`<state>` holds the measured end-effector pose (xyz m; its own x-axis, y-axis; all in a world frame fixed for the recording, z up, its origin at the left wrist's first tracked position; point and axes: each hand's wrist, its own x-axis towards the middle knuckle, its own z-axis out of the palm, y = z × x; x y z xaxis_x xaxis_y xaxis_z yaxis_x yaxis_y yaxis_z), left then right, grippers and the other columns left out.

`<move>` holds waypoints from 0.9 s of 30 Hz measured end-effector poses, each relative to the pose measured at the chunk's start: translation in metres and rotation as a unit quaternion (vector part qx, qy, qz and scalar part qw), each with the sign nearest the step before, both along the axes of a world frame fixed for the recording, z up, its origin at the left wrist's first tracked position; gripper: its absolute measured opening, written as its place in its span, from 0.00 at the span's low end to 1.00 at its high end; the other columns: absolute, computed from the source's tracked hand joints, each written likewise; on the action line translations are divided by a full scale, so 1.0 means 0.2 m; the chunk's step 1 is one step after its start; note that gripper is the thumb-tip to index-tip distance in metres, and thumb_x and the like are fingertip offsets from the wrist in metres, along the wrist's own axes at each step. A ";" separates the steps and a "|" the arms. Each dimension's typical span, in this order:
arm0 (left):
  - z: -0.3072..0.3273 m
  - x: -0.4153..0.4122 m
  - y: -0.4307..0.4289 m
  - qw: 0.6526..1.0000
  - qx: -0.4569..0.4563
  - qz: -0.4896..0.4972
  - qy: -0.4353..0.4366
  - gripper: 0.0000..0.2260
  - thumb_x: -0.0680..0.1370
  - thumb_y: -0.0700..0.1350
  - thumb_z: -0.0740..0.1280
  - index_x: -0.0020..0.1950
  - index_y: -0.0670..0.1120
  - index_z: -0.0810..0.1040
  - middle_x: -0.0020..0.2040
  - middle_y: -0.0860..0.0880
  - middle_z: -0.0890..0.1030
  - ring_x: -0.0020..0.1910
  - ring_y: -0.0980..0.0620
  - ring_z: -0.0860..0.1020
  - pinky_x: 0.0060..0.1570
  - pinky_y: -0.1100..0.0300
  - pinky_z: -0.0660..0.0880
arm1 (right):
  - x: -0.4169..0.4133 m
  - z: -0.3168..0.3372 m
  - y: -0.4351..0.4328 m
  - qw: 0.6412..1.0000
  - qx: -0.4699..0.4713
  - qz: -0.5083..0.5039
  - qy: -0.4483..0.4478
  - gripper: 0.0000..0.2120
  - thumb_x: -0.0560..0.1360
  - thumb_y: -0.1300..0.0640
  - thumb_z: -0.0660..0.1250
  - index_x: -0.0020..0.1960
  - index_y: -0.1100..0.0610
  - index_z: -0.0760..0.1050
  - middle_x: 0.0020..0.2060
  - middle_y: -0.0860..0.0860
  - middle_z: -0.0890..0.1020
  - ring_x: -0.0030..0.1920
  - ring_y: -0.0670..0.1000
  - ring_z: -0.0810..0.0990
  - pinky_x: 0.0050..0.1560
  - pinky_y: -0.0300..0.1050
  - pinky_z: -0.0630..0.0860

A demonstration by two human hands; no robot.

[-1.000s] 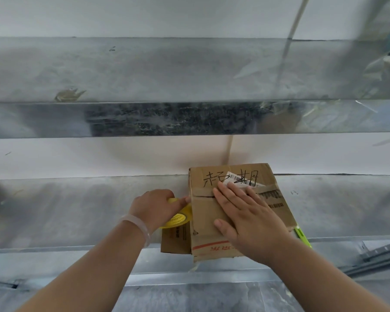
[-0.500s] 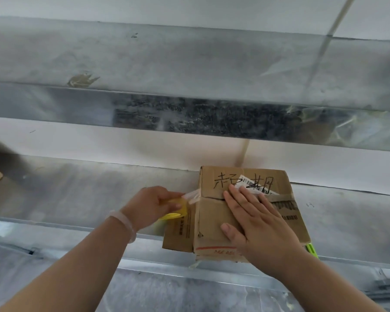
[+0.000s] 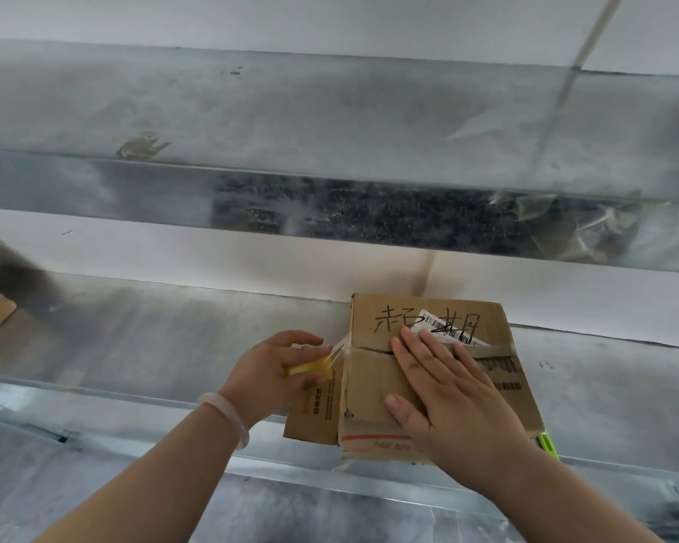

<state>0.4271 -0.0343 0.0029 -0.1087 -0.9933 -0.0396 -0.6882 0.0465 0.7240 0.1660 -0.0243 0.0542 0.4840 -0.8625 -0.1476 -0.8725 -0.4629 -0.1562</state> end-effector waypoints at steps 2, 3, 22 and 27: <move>0.01 -0.03 -0.02 1.000 0.003 0.000 -0.003 0.11 0.73 0.52 0.72 0.47 0.71 0.78 0.54 0.71 0.74 0.52 0.66 0.75 0.50 0.73 0.69 | 0.00 -0.01 0.00 1.000 -0.007 -0.006 0.000 0.41 0.70 0.29 0.24 0.79 0.44 0.39 0.77 0.41 0.38 0.76 0.41 0.35 0.74 0.47 0.36; 0.02 -0.04 -0.03 1.000 0.006 0.001 0.013 0.10 0.74 0.53 0.71 0.44 0.71 0.78 0.52 0.71 0.75 0.51 0.67 0.75 0.48 0.73 0.70 | 0.00 -0.01 0.00 1.000 -0.014 -0.007 0.006 0.38 0.74 0.30 0.29 0.79 0.46 0.45 0.78 0.42 0.45 0.78 0.43 0.41 0.74 0.47 0.40; 0.00 0.05 -0.06 0.983 0.079 -0.028 0.161 0.19 0.67 0.55 0.73 0.55 0.64 0.73 0.47 0.69 0.81 0.49 0.66 0.79 0.48 0.65 0.76 | 0.01 0.03 0.02 0.999 0.010 -0.033 0.016 0.37 0.71 0.28 0.27 0.78 0.40 0.38 0.77 0.38 0.38 0.75 0.37 0.32 0.76 0.46 0.36; 0.01 0.04 -0.06 0.985 0.054 -0.021 0.160 0.16 0.69 0.45 0.76 0.50 0.64 0.78 0.47 0.62 0.82 0.49 0.62 0.78 0.42 0.71 0.74 | 0.01 0.03 0.02 0.999 0.014 -0.035 0.012 0.38 0.70 0.27 0.26 0.78 0.39 0.37 0.77 0.38 0.38 0.75 0.37 0.32 0.76 0.46 0.37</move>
